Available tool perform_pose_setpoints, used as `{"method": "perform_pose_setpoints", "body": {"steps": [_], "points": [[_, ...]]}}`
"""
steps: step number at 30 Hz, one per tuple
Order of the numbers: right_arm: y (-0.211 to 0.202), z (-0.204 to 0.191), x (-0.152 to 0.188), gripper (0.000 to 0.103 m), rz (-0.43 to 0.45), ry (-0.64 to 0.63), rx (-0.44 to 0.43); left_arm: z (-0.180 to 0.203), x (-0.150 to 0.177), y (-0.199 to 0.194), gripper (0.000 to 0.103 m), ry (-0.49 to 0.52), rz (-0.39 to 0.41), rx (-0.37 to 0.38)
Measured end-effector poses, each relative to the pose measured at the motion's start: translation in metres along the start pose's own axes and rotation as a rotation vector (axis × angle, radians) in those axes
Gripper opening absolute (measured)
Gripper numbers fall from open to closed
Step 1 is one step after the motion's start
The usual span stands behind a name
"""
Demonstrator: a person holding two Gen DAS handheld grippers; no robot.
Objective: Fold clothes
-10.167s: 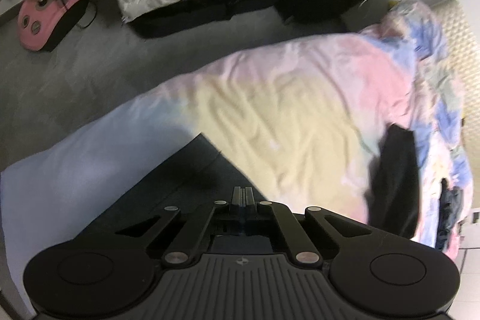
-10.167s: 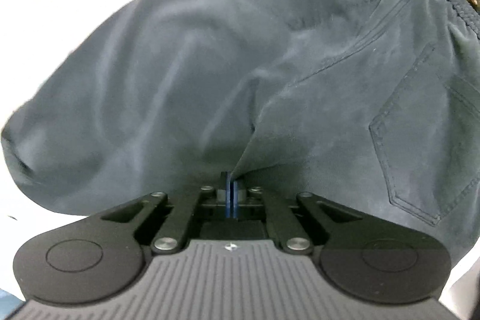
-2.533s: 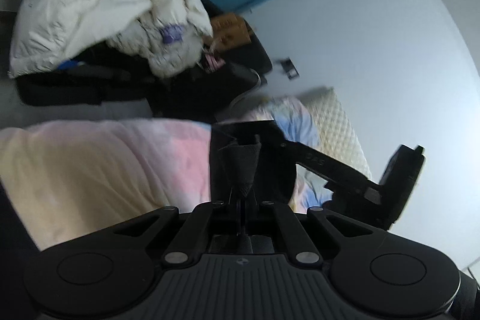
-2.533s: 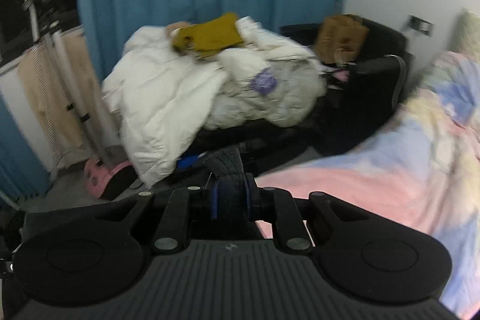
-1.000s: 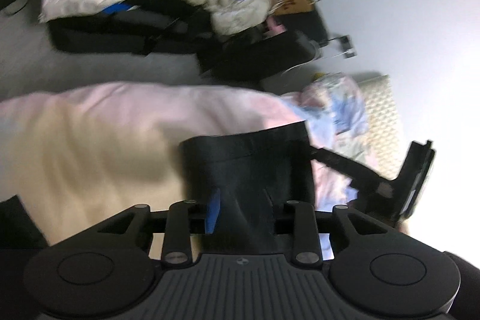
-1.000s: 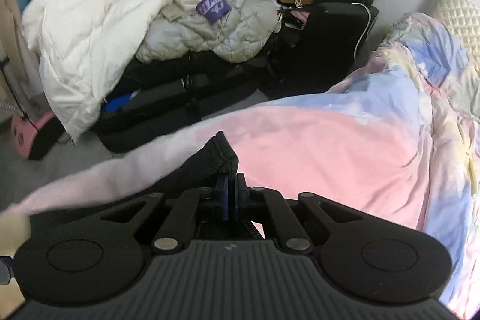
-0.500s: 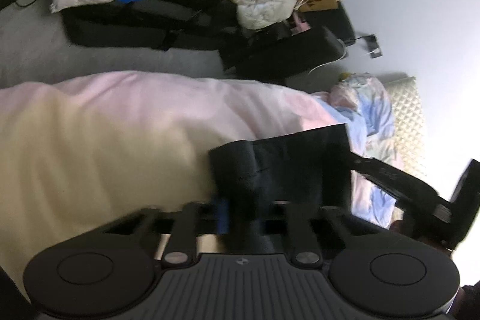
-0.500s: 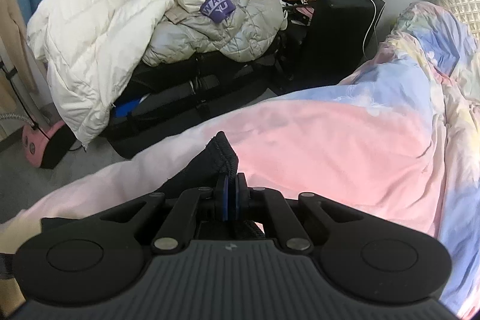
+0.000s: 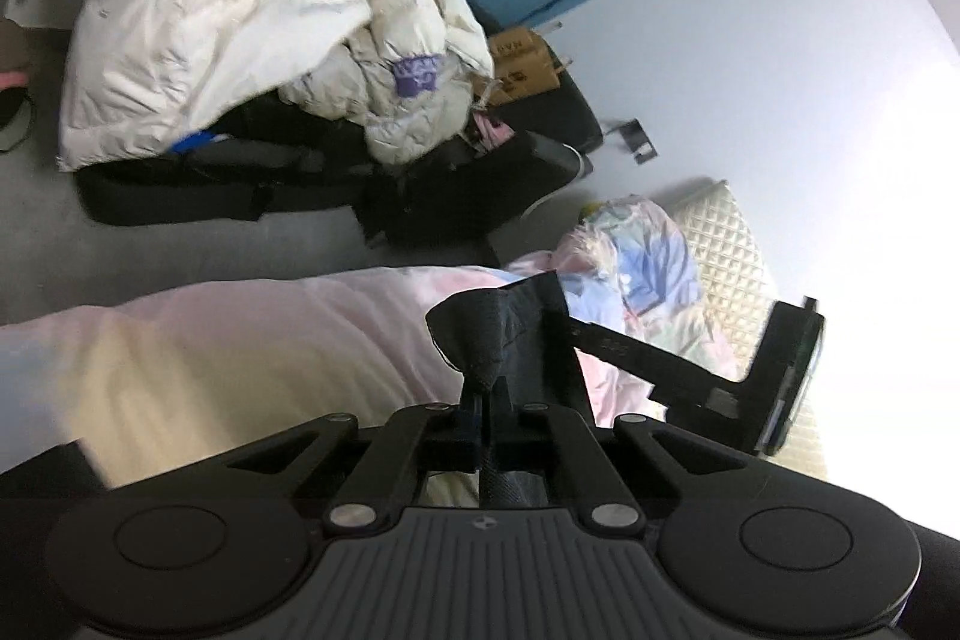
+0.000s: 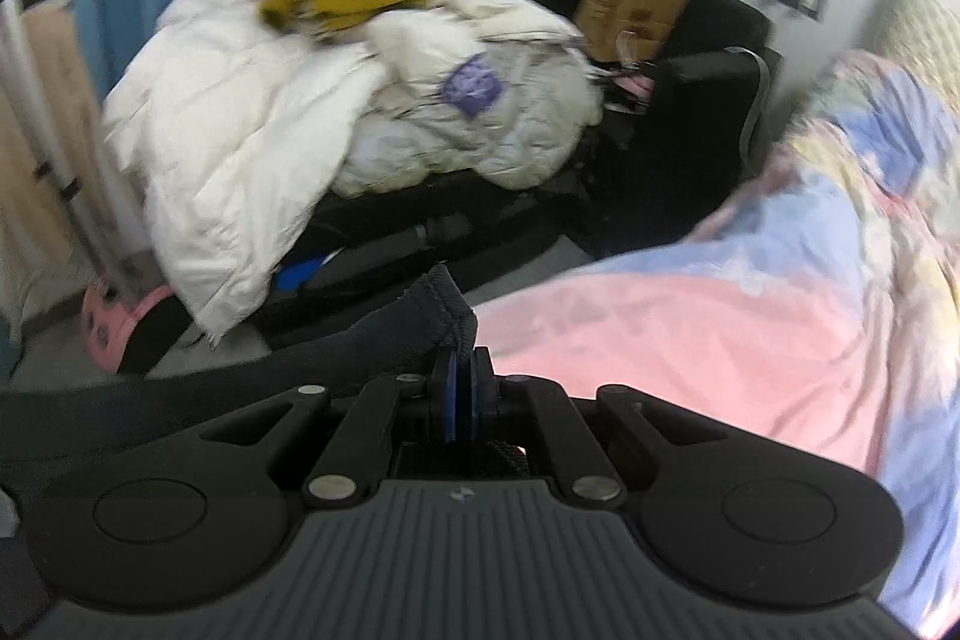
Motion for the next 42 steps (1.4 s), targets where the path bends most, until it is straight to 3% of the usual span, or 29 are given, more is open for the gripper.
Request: {"method": "perform_pose_setpoints", "body": {"steps": [5,8,10,12,13,15,17,20,26,31,34,42], "points": [[0.029,-0.050,0.031,0.008,-0.090,-0.072,-0.047,-0.046,0.012,-0.017,0.002,-0.081,-0.029,-0.098],[0.052,-0.071,0.049,0.017,-0.175,-0.106,-0.042,-0.078,0.018,-0.010,0.002,-0.072,-0.107,-0.147],[0.056,-0.080,0.052,0.020,-0.181,-0.142,-0.023,-0.095,0.019,-0.006,0.003,-0.071,-0.155,-0.167],[0.051,-0.076,0.046,0.024,-0.195,-0.092,-0.028,-0.095,0.017,-0.003,0.005,-0.023,-0.197,-0.168],[0.043,-0.070,0.044,0.026,-0.196,-0.059,-0.037,-0.093,0.018,-0.003,0.006,-0.008,-0.215,-0.169],[0.023,-0.056,0.043,0.027,-0.192,0.007,-0.056,-0.087,0.017,-0.005,0.018,0.000,-0.243,-0.176],[-0.005,-0.044,0.043,0.027,-0.185,0.041,-0.059,-0.077,0.018,-0.009,0.038,0.007,-0.257,-0.173],[-0.053,-0.022,0.047,0.027,-0.176,0.104,-0.070,-0.059,0.022,-0.016,0.051,0.039,-0.288,-0.178],[-0.162,0.020,0.073,0.029,-0.105,0.181,-0.034,-0.015,0.038,-0.044,0.055,0.119,-0.387,-0.190],[-0.239,0.061,0.136,0.030,-0.083,0.334,0.061,0.014,0.057,-0.072,0.057,0.145,-0.446,-0.221],[-0.283,0.084,0.182,0.030,-0.082,0.446,0.115,0.025,0.067,-0.090,0.058,0.127,-0.439,-0.248],[-0.387,0.140,0.352,0.030,-0.161,0.780,0.297,0.049,0.087,-0.132,0.070,0.024,-0.364,-0.337]]}}
Point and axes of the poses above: each gripper's, at about its wrist camera, not at the fingertips, and y roughly the way its jaws point, z to its right, x to its underside, the point moved 3 cm from there along y, roughly the way its jaws point, and after that the axes turned 15 degrees about x, right-handed, at the moved point
